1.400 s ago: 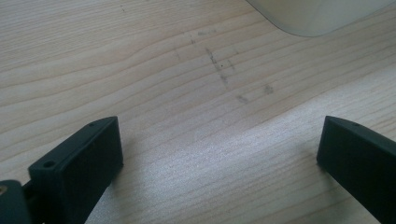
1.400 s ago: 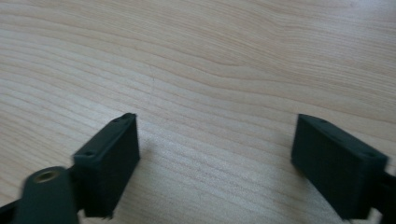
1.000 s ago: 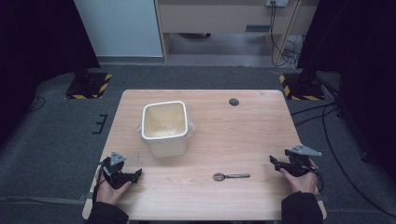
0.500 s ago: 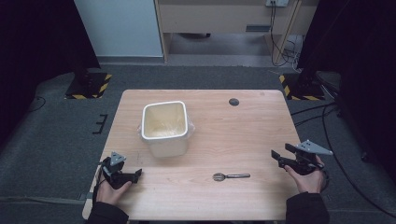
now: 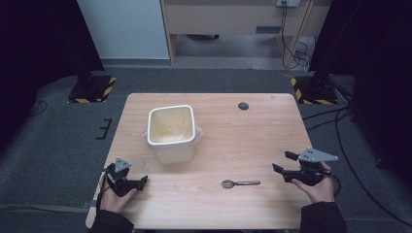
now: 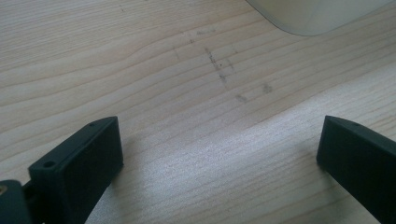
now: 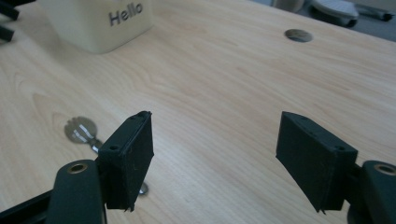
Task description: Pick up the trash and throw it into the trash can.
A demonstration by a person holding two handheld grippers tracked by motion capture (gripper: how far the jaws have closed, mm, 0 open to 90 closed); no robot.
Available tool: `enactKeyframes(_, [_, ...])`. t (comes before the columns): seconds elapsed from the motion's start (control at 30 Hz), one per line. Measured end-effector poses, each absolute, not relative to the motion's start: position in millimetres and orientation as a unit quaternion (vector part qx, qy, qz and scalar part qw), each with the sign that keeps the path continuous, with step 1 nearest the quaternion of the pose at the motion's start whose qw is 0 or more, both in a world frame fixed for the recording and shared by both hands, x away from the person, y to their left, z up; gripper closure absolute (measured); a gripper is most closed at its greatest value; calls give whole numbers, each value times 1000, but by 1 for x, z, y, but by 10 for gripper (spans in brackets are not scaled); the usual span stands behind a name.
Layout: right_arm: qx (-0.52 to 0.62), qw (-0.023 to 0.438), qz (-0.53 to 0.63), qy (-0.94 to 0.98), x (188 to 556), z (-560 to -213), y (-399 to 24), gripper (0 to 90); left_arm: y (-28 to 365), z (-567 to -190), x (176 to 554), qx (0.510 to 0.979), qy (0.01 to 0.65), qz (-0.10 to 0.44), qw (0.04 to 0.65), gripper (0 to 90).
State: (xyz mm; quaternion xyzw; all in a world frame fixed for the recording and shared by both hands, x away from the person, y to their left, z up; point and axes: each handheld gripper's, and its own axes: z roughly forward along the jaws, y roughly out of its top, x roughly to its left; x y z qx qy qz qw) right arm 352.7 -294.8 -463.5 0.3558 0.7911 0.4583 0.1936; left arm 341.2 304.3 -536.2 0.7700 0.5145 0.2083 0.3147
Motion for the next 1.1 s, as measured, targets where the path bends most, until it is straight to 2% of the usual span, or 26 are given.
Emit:
enactKeyframes(0.53, [293,113,452,835,351,-493,-252,298,304,-536,341,770,514,208,315,0])
enactKeyframes(0.73, [269,99,429,857,351,-506,-237,319,304,-536,341,770,514,208,315,0])
enactKeyframes(1.1, [243,78,403,879,352,-523,-224,419,304,-536,341,770,514,208,315,0])
